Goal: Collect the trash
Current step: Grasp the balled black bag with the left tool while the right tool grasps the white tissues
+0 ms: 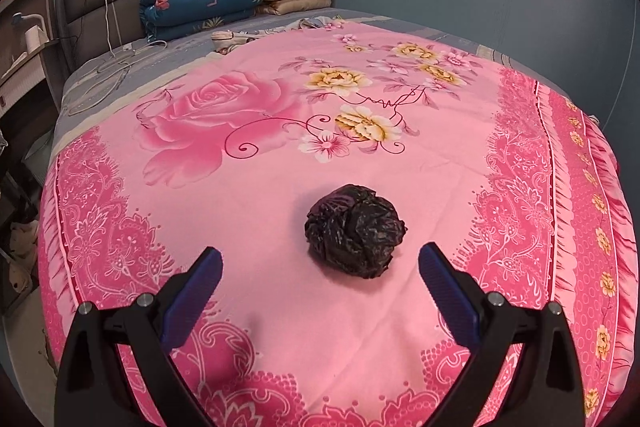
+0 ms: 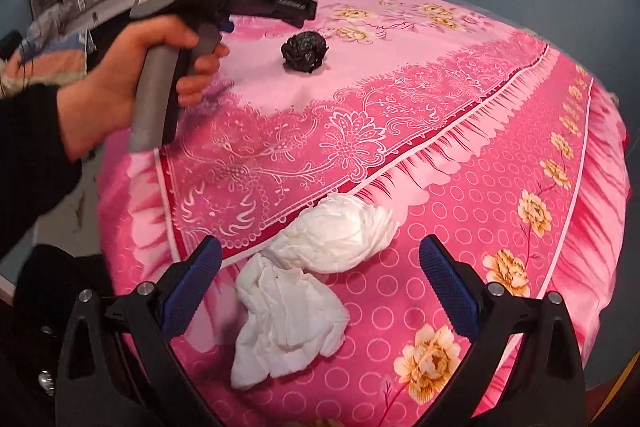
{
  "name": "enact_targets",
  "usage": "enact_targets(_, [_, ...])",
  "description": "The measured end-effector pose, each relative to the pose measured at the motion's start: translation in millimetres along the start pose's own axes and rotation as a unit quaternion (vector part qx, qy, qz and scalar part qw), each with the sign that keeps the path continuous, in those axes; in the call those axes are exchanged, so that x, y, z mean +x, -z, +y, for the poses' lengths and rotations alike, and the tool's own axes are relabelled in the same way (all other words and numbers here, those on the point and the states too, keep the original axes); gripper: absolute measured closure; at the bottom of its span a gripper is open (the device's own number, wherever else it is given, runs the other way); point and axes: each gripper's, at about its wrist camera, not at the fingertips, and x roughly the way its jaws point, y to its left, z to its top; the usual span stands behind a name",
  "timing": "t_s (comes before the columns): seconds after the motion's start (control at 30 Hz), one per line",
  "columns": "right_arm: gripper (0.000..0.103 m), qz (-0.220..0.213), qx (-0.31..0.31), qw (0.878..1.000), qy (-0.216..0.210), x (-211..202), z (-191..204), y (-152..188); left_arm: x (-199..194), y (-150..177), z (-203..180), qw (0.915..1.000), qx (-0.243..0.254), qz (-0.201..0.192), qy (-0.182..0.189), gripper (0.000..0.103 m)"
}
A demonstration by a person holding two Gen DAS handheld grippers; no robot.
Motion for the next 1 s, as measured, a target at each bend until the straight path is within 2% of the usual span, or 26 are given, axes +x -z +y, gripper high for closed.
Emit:
enact_targets(0.17, [0.008, 0.010, -0.010, 1.000, 0.019, 16, 2, 0, 21, -4, 2, 0.9999, 0.002, 0.012, -0.002, 0.008])
enact_targets(0.33, [0.008, 0.018, -0.004, 1.000, 0.020, 24, 0, 1, 42, -12, 6, 0.9996, -0.013, 0.023, 0.011, 0.008])
enact_targets(0.47, [0.008, 0.026, 0.001, 1.000, 0.009, 29, 1, 5, 61, -13, -2, 0.9990, -0.006, 0.036, 0.026, 0.009])
enact_targets(0.5, [0.008, 0.026, 0.001, 1.000, 0.007, 30, 2, 5, 64, -13, -5, 0.9988, -0.004, 0.039, 0.029, 0.010])
enact_targets(0.57, [0.009, 0.028, 0.006, 1.000, 0.001, 33, 1, 6, 71, -10, -11, 0.9983, 0.003, 0.043, 0.039, 0.021])
enact_targets(0.63, [0.011, 0.031, 0.015, 0.999, -0.007, 37, -1, 6, 75, -7, -16, 0.9978, 0.009, 0.049, 0.043, 0.039])
enact_targets(0.67, [0.018, 0.026, 0.021, 0.999, -0.008, 37, -3, 6, 77, -5, -18, 0.9976, 0.010, 0.051, 0.046, 0.044])
enact_targets(0.7, [0.022, 0.021, 0.023, 1.000, -0.003, 36, -3, 6, 78, -3, -20, 0.9974, 0.012, 0.051, 0.050, 0.058])
enact_targets(0.73, [0.029, 0.020, 0.023, 1.000, 0.001, 36, -4, 6, 79, -1, -23, 0.9974, 0.018, 0.051, 0.049, 0.064])
enact_targets(0.8, [0.041, 0.018, 0.026, 0.999, 0.002, 37, -3, 8, 78, 2, -24, 0.9981, 0.025, 0.040, 0.039, 0.069])
enact_targets(0.87, [0.067, 0.012, 0.028, 0.999, 0.011, 36, -3, 7, 75, 2, -18, 0.9983, 0.011, 0.038, 0.043, 0.071])
enact_targets(0.93, [0.074, 0.008, 0.026, 1.000, 0.014, 35, -3, 6, 68, -1, -12, 0.9982, -0.007, 0.032, 0.051, 0.072])
enact_targets(1.0, [0.076, -0.001, 0.024, 1.000, 0.019, 31, -4, 4, 58, -3, -7, 0.9978, -0.017, 0.026, 0.059, 0.072])
